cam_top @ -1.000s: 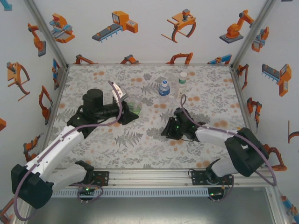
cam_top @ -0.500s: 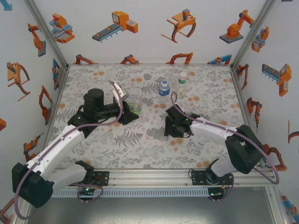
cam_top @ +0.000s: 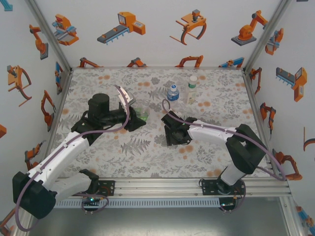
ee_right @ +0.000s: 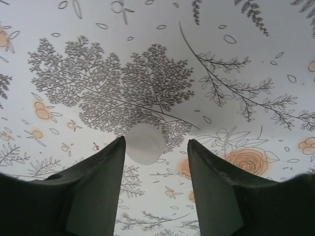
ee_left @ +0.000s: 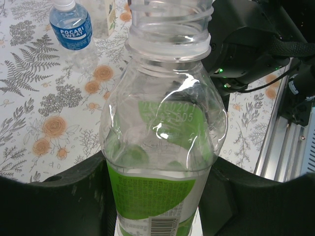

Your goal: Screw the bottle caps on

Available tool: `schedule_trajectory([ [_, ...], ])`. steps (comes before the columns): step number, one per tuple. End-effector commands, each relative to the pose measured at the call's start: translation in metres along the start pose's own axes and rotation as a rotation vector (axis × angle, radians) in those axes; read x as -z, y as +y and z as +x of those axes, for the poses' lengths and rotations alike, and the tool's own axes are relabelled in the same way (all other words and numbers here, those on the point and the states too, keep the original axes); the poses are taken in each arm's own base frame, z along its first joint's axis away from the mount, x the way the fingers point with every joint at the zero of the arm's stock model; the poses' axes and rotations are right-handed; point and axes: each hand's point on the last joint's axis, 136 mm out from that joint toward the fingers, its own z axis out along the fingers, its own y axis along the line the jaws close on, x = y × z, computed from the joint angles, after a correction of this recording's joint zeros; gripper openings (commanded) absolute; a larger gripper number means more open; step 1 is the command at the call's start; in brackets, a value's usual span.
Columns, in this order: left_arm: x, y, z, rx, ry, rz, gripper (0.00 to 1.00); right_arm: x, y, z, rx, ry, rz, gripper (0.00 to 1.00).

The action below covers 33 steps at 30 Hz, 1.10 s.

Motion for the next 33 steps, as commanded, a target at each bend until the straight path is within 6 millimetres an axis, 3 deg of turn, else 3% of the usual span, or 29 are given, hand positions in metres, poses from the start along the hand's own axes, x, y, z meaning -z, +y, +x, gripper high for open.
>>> schedule_trajectory([
  [1, 0.006, -0.007, -0.011, -0.027, -0.027, 0.009, 0.0, -0.002, 0.002, 0.008, 0.037, 0.041, 0.024, 0.49],
  [9, 0.008, -0.008, -0.008, -0.025, -0.024, 0.005, 0.0, -0.003, 0.006, 0.009, 0.053, 0.051, 0.039, 0.46],
  [20, 0.011, -0.009, -0.005, -0.028, -0.024, 0.001, 0.0, -0.008, 0.017, -0.007, 0.09, 0.018, 0.036, 0.44],
  [33, 0.008, -0.008, -0.003, -0.014, -0.025, 0.005, 0.0, -0.01, 0.017, 0.005, 0.097, 0.092, 0.04, 0.43],
])
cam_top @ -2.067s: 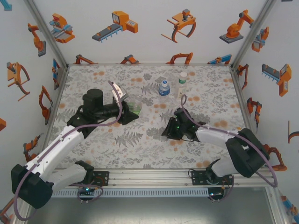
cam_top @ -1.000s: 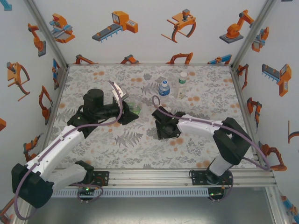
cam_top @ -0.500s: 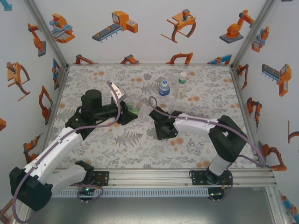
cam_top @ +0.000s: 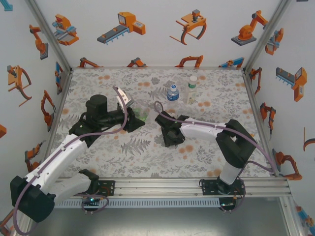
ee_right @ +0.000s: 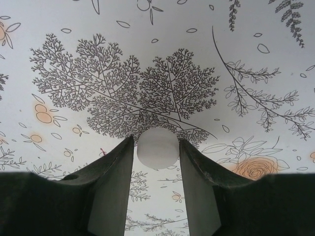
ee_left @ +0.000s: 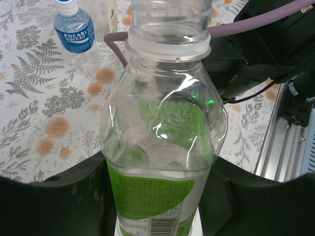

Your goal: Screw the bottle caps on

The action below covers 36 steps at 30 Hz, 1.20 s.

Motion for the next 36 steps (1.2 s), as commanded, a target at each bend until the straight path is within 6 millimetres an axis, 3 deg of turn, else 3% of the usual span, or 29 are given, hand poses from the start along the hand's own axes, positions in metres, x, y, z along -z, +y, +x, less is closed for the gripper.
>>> schedule_trajectory([
  [1, 0.0, -0.004, 0.0, -0.001, -0.008, 0.013, 0.0, 0.004, 0.004, 0.001, 0.024, 0.017, 0.003, 0.43],
  [17, 0.0, -0.004, 0.0, -0.006, -0.001, 0.014, 0.0, 0.0, 0.009, 0.002, 0.03, 0.047, -0.002, 0.43],
  [30, -0.002, -0.003, -0.001, -0.008, 0.0, 0.013, 0.0, 0.003, 0.009, -0.002, 0.029, 0.029, 0.002, 0.36],
  [36, -0.003, -0.002, 0.005, -0.025, 0.031, 0.021, 0.0, 0.026, 0.004, -0.015, 0.023, -0.071, -0.005, 0.3],
])
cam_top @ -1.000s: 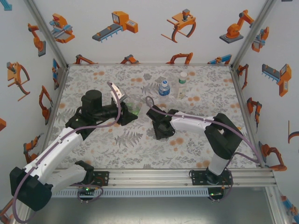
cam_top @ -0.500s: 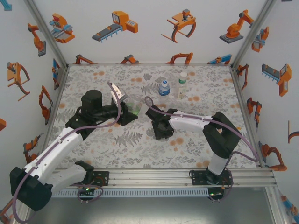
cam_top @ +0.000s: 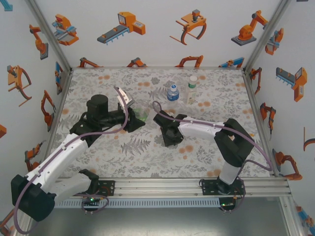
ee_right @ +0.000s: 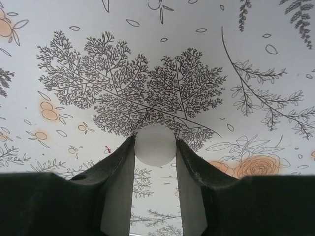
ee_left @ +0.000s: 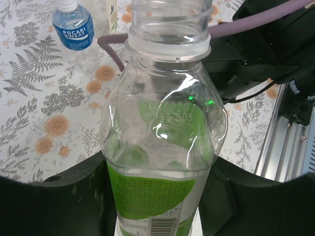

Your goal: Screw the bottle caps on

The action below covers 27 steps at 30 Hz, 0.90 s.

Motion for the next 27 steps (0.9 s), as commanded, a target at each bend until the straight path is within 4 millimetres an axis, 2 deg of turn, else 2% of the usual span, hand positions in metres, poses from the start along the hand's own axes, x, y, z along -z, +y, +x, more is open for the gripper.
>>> schedule_trajectory([
  [1, -0.001, -0.005, 0.0, -0.036, 0.022, 0.023, 0.0, 0.028, -0.001, -0.015, 0.018, -0.102, -0.014, 0.29],
  [3, -0.001, -0.005, 0.002, -0.05, 0.035, 0.029, 0.0, 0.043, 0.0, -0.021, 0.041, -0.155, -0.039, 0.29],
  [6, -0.001, -0.01, 0.003, -0.086, 0.05, 0.052, 0.0, 0.076, 0.001, -0.032, 0.099, -0.271, -0.09, 0.27],
  [15, -0.008, -0.031, 0.011, -0.221, 0.143, 0.143, 0.0, 0.202, 0.006, -0.055, 0.359, -0.67, -0.231, 0.23],
  [19, -0.011, -0.051, 0.018, -0.338, 0.167, 0.221, 0.0, 0.254, 0.015, -0.05, 0.507, -0.792, -0.31, 0.22],
  [22, -0.012, -0.062, 0.021, -0.398, 0.188, 0.262, 0.0, 0.285, 0.027, -0.035, 0.652, -0.834, -0.398, 0.22],
  [27, -0.014, -0.07, 0.035, -0.525, 0.262, 0.267, 0.0, 0.321, 0.043, -0.014, 0.82, -0.905, -0.528, 0.2],
])
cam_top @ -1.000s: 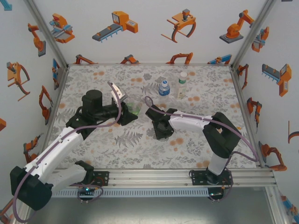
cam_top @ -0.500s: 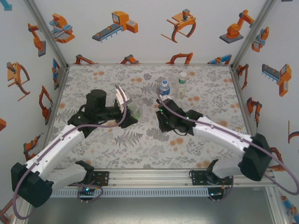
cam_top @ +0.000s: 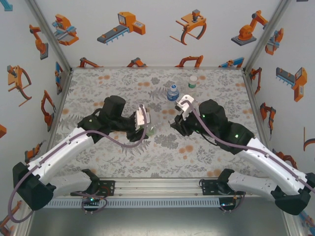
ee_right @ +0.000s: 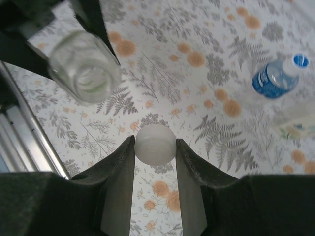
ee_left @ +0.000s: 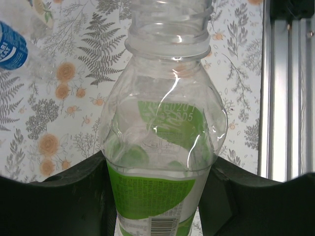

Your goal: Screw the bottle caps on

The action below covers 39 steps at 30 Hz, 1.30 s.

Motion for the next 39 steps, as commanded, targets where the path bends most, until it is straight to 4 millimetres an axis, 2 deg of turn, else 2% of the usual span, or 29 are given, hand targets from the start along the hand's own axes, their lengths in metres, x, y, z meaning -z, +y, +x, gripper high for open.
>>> schedule_trajectory([
  [1, 0.001, -0.007, -0.001, -0.12, 0.044, 0.014, 0.0, 0.018, 0.032, -0.02, 0.142, -0.081, -0.169, 0.2],
  [5, -0.001, -0.013, -0.007, -0.134, 0.032, 0.041, 0.0, 0.018, 0.052, -0.021, 0.235, -0.123, -0.288, 0.17],
  [10, -0.005, -0.019, -0.014, -0.126, 0.019, 0.072, 0.0, 0.012, 0.062, -0.02, 0.286, -0.15, -0.348, 0.16],
  [23, -0.009, -0.024, -0.022, -0.126, 0.002, 0.104, 0.0, -0.002, 0.069, -0.009, 0.286, -0.118, -0.404, 0.14],
  [33, -0.008, -0.027, -0.025, -0.112, -0.017, 0.117, 0.0, -0.004, 0.073, -0.004, 0.285, -0.108, -0.43, 0.12],
  [39, -0.005, -0.031, -0.027, -0.123, -0.036, 0.123, 0.0, -0.007, 0.065, 0.003, 0.31, -0.061, -0.383, 0.09],
])
